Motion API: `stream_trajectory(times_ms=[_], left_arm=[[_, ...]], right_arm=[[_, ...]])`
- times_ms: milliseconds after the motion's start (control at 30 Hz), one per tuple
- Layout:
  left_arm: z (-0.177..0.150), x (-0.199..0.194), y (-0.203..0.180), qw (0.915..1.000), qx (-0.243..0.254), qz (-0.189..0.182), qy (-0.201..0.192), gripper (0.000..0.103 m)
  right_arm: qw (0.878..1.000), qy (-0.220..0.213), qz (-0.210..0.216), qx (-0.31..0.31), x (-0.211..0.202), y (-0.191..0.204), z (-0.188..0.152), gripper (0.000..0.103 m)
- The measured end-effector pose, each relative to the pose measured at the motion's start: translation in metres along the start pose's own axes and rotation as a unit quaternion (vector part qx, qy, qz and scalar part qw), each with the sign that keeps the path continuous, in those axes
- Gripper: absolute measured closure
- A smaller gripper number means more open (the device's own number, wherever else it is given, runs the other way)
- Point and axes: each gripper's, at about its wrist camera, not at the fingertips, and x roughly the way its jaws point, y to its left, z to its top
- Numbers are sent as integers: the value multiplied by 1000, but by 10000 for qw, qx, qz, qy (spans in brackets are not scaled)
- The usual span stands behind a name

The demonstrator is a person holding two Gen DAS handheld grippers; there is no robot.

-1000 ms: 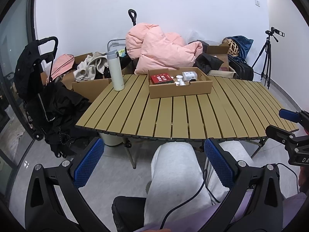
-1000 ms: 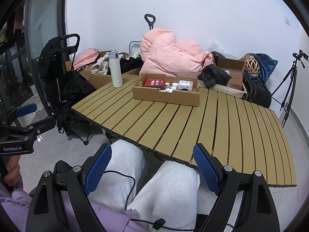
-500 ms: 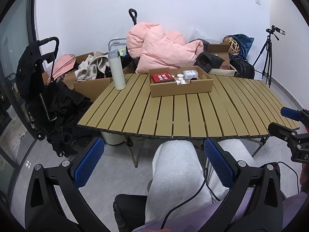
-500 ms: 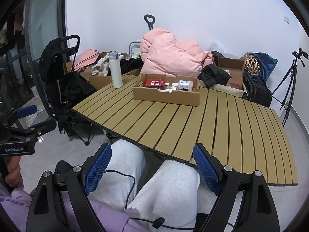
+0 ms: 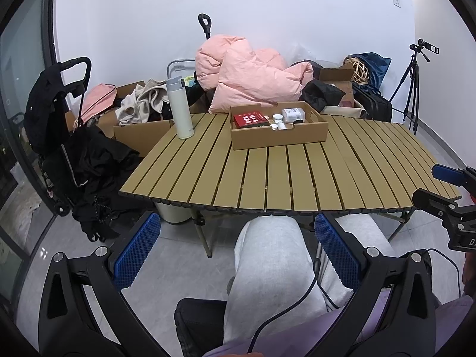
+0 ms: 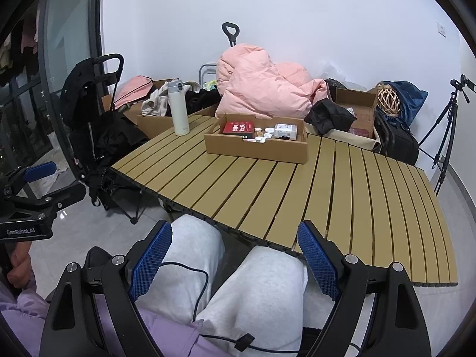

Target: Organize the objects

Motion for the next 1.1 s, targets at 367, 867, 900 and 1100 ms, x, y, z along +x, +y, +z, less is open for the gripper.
stream_trajectory(times_ms=[367,867,900,1100], left_arm=[[0,7,1,9999,4,-11,138,0],[-3,9,-1,9998,-68,-29,207,0],[-3,10,0,9997,-65,-14,221,0],[-5,14,-2,9995,-60,-42,320,0]], right_arm=[[10000,37,-28,-11,2,1,-1,14],[9999,145,-65,22,8,-2,-2,14],[9999,150,-63,23,8,-3,-3,14],[9998,174,-58,30,9,-3,-3,14]])
